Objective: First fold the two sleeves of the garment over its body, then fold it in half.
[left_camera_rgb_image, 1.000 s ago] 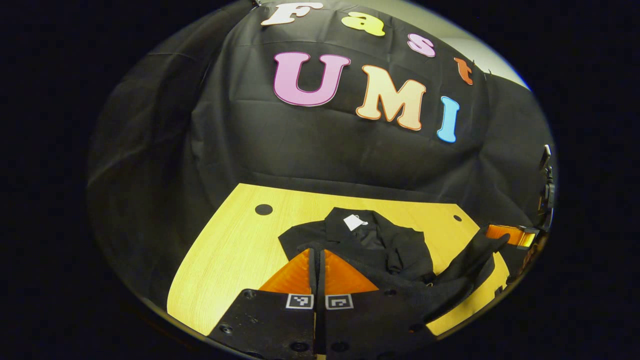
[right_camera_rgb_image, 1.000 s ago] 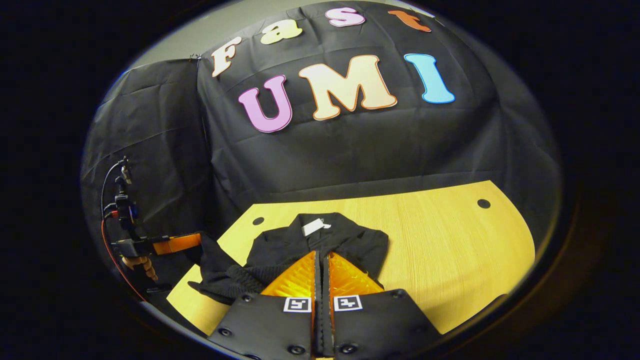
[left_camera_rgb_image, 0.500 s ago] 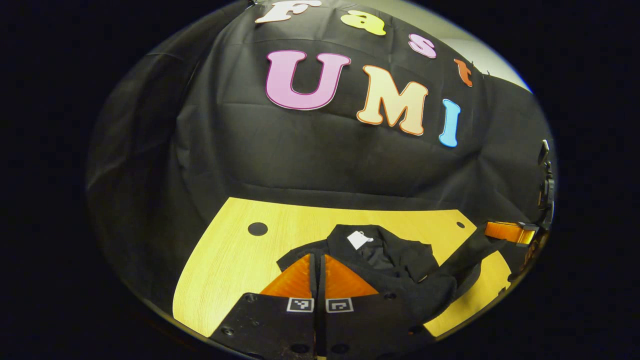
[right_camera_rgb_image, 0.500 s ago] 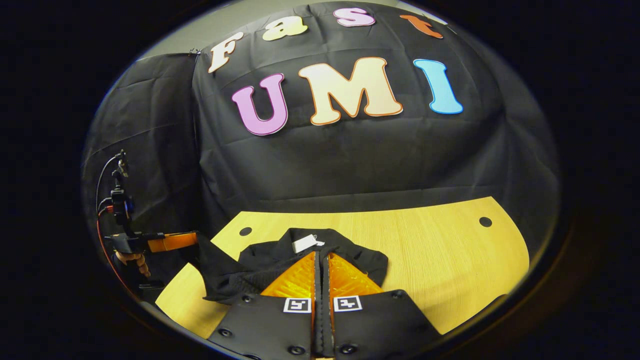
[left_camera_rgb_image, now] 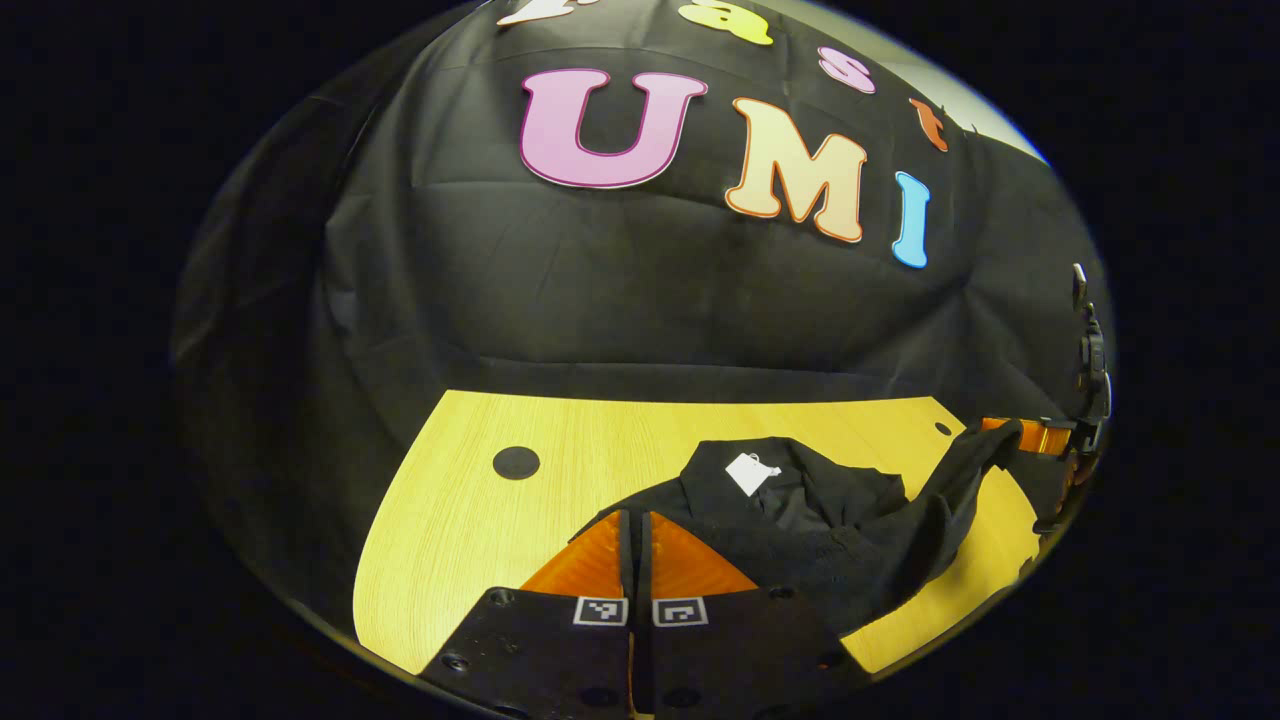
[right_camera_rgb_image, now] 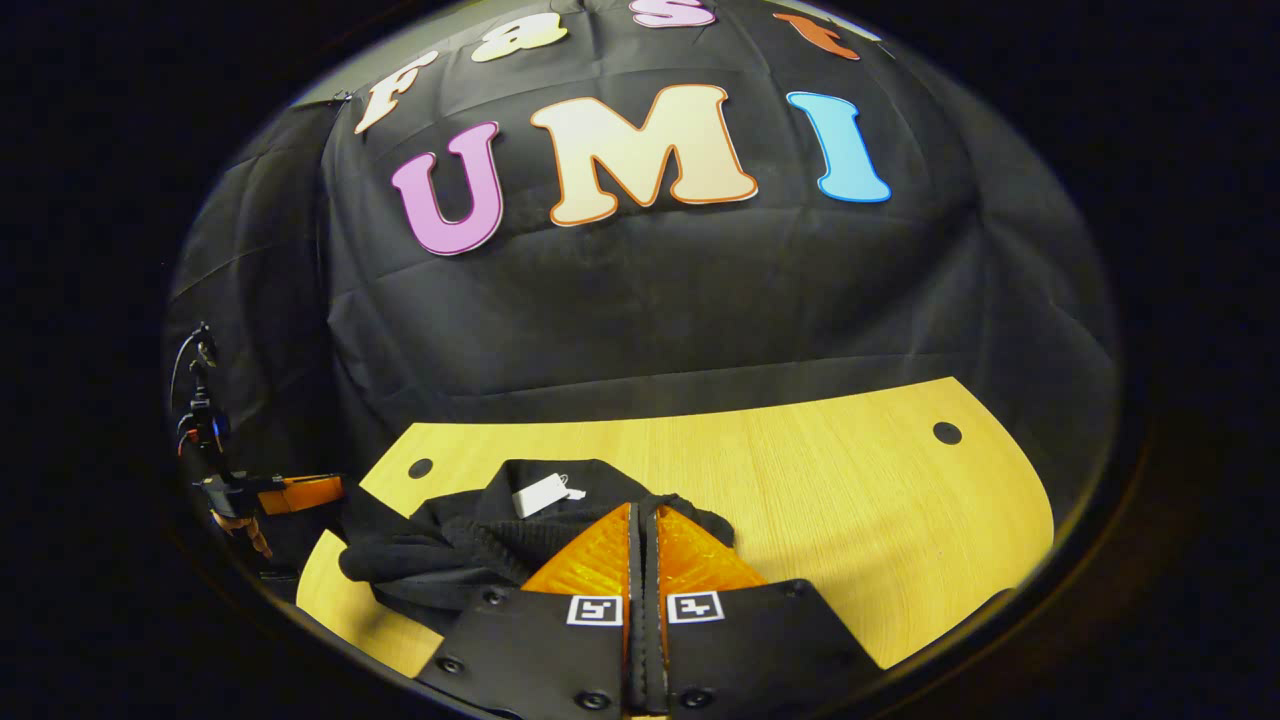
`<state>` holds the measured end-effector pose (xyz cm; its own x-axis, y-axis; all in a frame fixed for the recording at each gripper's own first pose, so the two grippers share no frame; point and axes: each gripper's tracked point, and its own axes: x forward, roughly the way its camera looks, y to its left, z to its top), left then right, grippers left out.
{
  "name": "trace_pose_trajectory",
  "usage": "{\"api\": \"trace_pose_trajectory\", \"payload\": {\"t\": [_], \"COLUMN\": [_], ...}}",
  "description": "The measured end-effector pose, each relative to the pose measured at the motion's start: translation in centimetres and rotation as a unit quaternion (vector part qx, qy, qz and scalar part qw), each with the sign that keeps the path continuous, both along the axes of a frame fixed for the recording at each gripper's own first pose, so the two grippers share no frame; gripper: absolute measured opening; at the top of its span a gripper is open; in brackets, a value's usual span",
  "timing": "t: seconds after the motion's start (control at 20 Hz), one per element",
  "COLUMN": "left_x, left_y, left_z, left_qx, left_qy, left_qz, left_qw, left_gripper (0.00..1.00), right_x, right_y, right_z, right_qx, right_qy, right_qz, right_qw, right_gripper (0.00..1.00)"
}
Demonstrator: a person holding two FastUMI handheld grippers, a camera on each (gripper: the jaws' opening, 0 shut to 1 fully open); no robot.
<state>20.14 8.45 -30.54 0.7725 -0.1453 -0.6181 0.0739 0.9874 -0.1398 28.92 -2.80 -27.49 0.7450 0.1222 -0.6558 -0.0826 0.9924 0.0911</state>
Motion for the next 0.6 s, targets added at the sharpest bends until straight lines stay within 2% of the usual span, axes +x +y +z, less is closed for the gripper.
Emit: {"api": "trace_pose_trajectory", "payload": {"t": [0.05, 0.15, 0.2, 0.25, 0.3, 0.35, 0.4, 0.6], "left_x": [1.2, 2.8, 3.1, 3.0, 2.8, 2.0, 1.5, -1.6], "left_y": [1.5, 3.1, 3.0, 2.8, 2.6, 2.4, 2.2, 1.4], "left_z": [0.6, 3.3, 4.8, 6.2, 6.7, 6.9, 7.4, 10.9], "left_qx": [0.027, 0.059, 0.058, 0.056, 0.055, 0.055, 0.054, 0.053], "left_qy": [-0.026, -0.088, -0.111, -0.122, -0.124, -0.121, -0.125, -0.145], "left_qz": [0.027, 0.060, 0.062, 0.061, 0.058, 0.057, 0.057, 0.072], "left_qw": [0.999, 0.993, 0.990, 0.989, 0.989, 0.990, 0.989, 0.985], "left_gripper": [0.00, 0.65, 0.98, 0.94, 0.93, 0.93, 0.93, 0.94], "right_x": [0.3, -0.1, 0.7, 0.6, 0.1, -0.4, -1.1, -4.8], "right_y": [-0.9, -1.7, -1.9, -1.9, -1.7, -1.8, -1.9, -2.2], "right_z": [-0.2, 0.2, 1.9, 3.1, 4.2, 5.0, 6.0, 8.9], "right_qx": [-0.014, -0.039, -0.050, -0.055, -0.057, -0.059, -0.060, -0.046], "right_qy": [-0.002, -0.029, -0.051, -0.070, -0.086, -0.099, -0.113, -0.151], "right_qz": [-0.021, -0.038, -0.042, -0.041, -0.040, -0.039, -0.041, -0.037], "right_qw": [1.000, 0.998, 0.997, 0.995, 0.994, 0.993, 0.991, 0.987], "right_gripper": [0.03, 0.65, 0.96, 0.96, 0.98, 0.94, 0.98, 0.98]}}
